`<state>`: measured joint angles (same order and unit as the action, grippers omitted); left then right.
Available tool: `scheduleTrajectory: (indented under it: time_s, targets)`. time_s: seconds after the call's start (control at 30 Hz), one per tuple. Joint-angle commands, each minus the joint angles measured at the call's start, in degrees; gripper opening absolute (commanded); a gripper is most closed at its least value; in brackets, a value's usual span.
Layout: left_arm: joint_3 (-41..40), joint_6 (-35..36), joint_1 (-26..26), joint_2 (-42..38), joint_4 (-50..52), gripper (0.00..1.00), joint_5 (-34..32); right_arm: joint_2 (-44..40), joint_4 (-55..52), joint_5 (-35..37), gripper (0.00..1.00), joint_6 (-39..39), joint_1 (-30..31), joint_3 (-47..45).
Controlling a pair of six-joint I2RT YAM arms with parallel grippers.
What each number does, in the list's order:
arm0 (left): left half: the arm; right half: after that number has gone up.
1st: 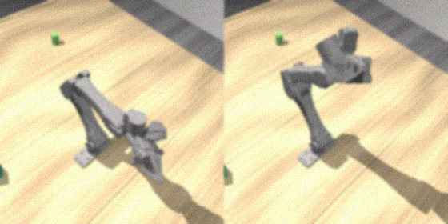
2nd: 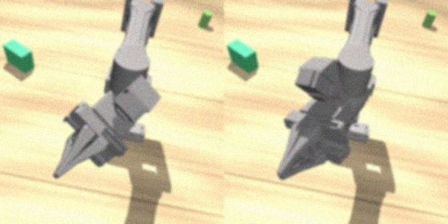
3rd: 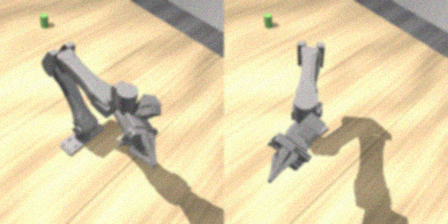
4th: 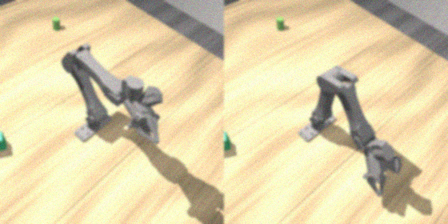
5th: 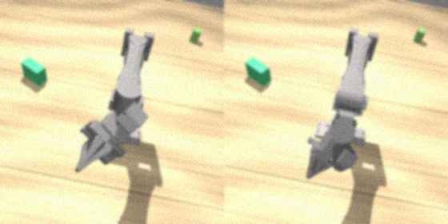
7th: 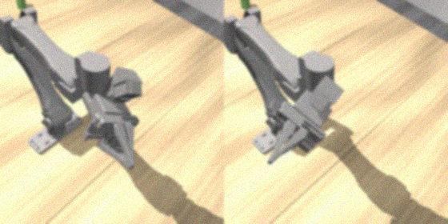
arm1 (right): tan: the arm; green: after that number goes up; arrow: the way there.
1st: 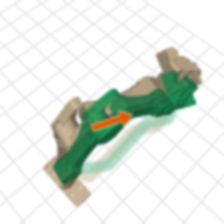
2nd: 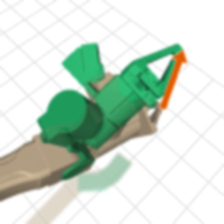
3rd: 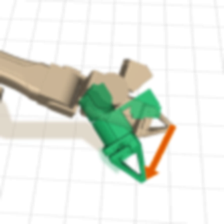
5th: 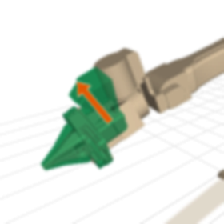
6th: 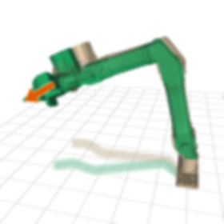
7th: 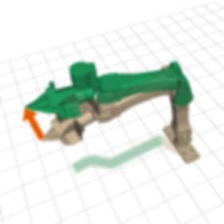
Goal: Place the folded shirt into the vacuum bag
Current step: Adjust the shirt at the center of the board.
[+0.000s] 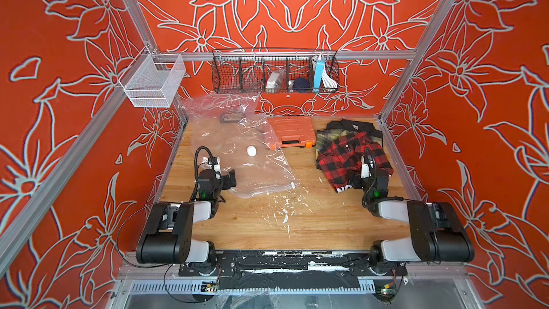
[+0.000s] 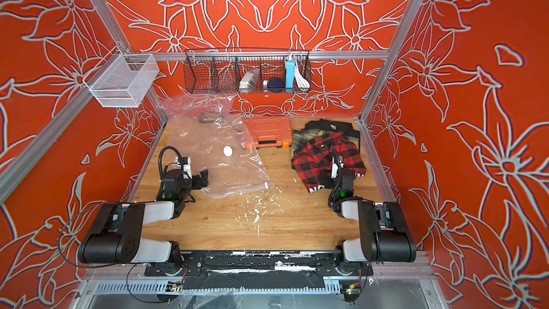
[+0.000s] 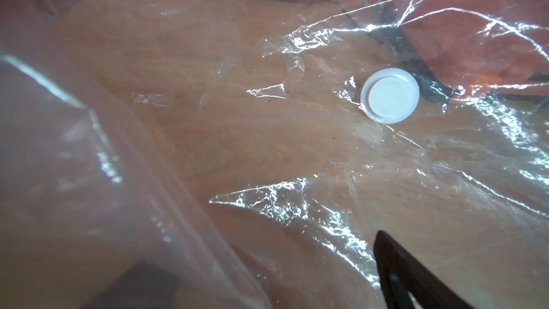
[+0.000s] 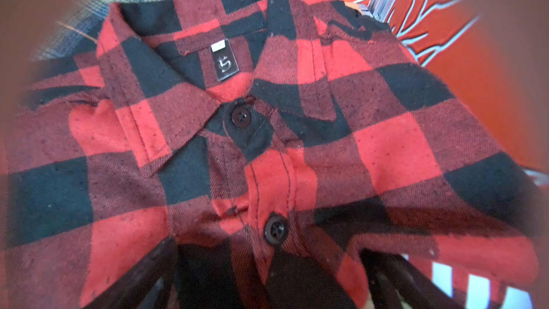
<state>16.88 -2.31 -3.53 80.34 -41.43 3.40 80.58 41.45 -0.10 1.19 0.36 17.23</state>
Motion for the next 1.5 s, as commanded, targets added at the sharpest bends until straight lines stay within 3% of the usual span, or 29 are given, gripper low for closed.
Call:
scheduleTrajectory:
  time_s: [0.0, 0.93, 1.03, 1.1, 1.2, 1.3, 1.47]
  targets:
    - [1.04, 1.95, -1.08, 0.35, -3.03, 0.98, 3.81, 0.28, 3.20, -1.04, 0.98, -2.02, -0.29, 1.75]
    - [1.07, 1.78, -1.25, 0.35, -2.96, 0.98, 3.91, 0.28, 3.12, -1.02, 0.98, -2.07, -0.28, 1.82]
    - [1.96, 1.52, -0.35, 0.00, -1.22, 0.98, 0.42, 0.06, 2.71, 1.59, 0.98, -1.95, 0.55, 2.11]
    - [4.09, 1.25, 0.98, -1.99, 3.76, 0.98, -3.84, -1.61, -2.50, 4.48, 0.98, -1.99, 1.67, 4.33]
    - [6.42, 2.57, 3.11, -6.93, 11.19, 0.98, -7.04, -5.33, -19.08, 8.21, 0.98, -1.65, 4.16, 11.53]
    - [8.78, 2.75, 6.28, -11.07, 18.32, 0.98, -11.41, -8.34, -24.19, 10.01, 0.98, -1.51, 6.44, 13.72]
    - [13.16, -5.29, 8.28, -19.13, 26.94, 0.98, -14.02, -15.62, -37.45, 11.52, 0.98, 9.60, 7.74, 19.01]
